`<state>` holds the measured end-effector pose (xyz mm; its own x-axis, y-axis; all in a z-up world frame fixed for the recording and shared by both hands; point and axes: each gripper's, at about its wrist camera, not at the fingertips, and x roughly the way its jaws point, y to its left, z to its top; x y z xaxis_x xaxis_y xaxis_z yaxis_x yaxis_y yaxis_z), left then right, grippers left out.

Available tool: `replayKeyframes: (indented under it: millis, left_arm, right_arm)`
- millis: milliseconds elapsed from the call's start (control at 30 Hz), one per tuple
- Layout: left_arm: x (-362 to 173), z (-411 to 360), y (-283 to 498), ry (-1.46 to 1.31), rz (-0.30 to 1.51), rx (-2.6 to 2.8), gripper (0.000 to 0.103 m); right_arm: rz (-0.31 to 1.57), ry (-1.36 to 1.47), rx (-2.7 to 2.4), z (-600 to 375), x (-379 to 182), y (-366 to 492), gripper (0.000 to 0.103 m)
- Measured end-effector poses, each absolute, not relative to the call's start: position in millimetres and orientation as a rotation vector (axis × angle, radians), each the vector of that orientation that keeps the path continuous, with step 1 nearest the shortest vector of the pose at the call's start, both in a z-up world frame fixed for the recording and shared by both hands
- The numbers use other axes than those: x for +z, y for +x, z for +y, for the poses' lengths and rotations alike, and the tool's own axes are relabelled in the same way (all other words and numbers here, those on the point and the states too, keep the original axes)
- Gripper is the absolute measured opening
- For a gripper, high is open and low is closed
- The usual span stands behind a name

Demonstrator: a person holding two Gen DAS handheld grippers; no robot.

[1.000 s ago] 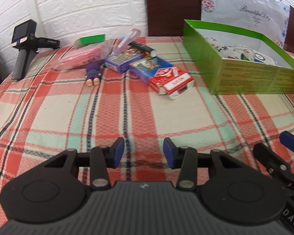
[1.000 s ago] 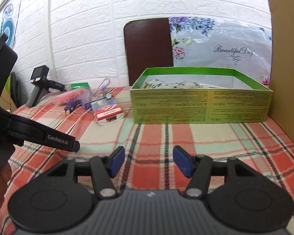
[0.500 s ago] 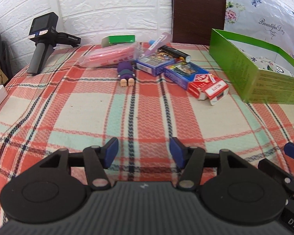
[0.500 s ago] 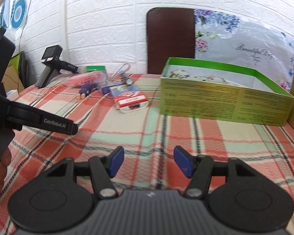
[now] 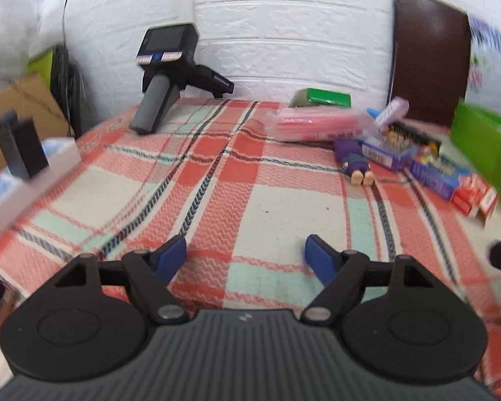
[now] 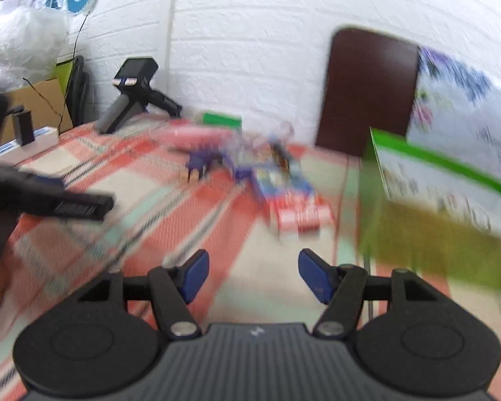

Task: Organize objects
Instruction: 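Reach the right gripper to the red-and-white small box and grasp it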

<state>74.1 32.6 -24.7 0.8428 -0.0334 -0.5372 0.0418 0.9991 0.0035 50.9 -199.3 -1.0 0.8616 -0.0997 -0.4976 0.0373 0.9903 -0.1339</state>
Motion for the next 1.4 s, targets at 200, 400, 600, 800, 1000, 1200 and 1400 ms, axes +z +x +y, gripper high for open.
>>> replayKeyframes:
  millis: [200, 400, 600, 800, 1000, 1200, 1400]
  left_arm:
    - [-26, 30, 73, 0.003, 0.549, -0.059, 0.081]
    - [-27, 33, 73, -0.018, 0.545, -0.071, 0.081]
    - [-27, 33, 73, -0.019, 0.545, -0.072, 0.081]
    - [-26, 29, 70, 0.013, 0.555, -0.077, 0.083]
    - [-26, 28, 63, 0.023, 0.552, -0.077, 0.083]
    - [-27, 33, 66, -0.016, 0.548, -0.102, 0.085]
    - [-27, 33, 67, -0.022, 0.551, -0.122, 0.089]
  right_arm:
    - [0.588, -0.17, -0.105, -208, -1, 134, 0.08]
    - [0.694, -0.03, -0.045, -231, -19, 152, 0.07]
    - [0.658, -0.019, 0.012, -218, -23, 78, 0.051]
    - [0.621, -0.066, 0.077, -199, -20, 6, 0.054]
    - [0.545, -0.051, -0.02, -209, 4, 38, 0.067]
    - [0.546, -0.063, -0.118, -214, 9, 110, 0.072]
    - [0.595, 0.241, -0.04, -247, 4, 82, 0.015]
